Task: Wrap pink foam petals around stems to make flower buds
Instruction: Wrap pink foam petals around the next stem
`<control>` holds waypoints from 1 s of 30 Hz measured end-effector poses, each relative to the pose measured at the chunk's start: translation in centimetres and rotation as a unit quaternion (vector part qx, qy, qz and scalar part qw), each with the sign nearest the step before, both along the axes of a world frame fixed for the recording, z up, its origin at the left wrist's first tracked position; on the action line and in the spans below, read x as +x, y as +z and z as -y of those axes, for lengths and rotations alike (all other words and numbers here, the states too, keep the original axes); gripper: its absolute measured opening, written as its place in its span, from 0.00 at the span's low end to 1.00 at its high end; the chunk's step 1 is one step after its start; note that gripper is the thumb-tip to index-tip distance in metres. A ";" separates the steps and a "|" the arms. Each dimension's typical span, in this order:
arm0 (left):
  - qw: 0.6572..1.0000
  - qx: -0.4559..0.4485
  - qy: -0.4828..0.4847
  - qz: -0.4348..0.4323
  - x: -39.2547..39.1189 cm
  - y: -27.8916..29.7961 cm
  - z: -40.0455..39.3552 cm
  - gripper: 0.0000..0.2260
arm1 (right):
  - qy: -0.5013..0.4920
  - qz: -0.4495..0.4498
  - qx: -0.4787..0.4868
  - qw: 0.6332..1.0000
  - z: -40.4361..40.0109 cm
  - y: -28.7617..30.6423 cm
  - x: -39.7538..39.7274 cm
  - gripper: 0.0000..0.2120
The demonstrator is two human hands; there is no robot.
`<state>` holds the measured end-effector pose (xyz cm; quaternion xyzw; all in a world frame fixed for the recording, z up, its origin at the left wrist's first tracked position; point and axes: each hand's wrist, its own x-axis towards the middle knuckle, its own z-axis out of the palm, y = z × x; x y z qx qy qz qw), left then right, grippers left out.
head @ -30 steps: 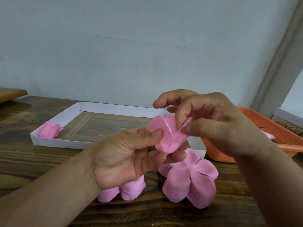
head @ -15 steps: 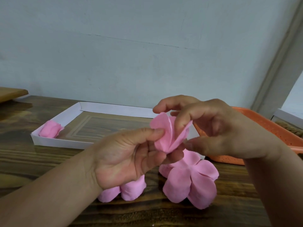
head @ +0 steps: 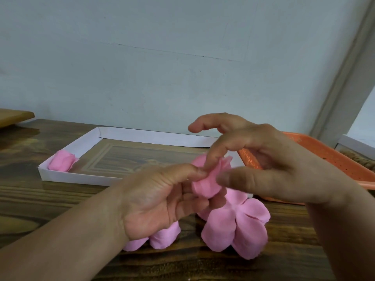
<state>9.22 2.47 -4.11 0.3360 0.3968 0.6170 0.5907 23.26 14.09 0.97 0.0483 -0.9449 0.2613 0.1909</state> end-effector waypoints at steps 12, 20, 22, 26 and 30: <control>1.000 0.003 0.001 -0.022 -0.1 -0.2 0.0 0.05 | -0.049 0.007 0.056 0.997 -0.6 -0.5 -0.4 0.09; 0.999 -0.010 0.020 -0.040 -0.3 -0.3 0.0 0.11 | -0.021 0.030 -0.003 0.999 -0.9 -0.1 0.0 0.14; 1.000 -0.009 0.010 -0.026 -0.5 -0.3 0.0 0.09 | 0.003 0.032 -0.025 0.999 -1.0 -0.1 0.1 0.14; 1.000 -0.013 -0.014 -0.022 -0.6 -0.4 0.0 0.13 | 0.010 0.037 -0.044 0.998 -1.5 -0.2 0.1 0.10; 1.000 -0.020 0.004 0.001 -0.5 -0.3 -0.1 0.16 | 0.022 0.038 -0.040 0.998 -1.6 0.3 0.6 0.14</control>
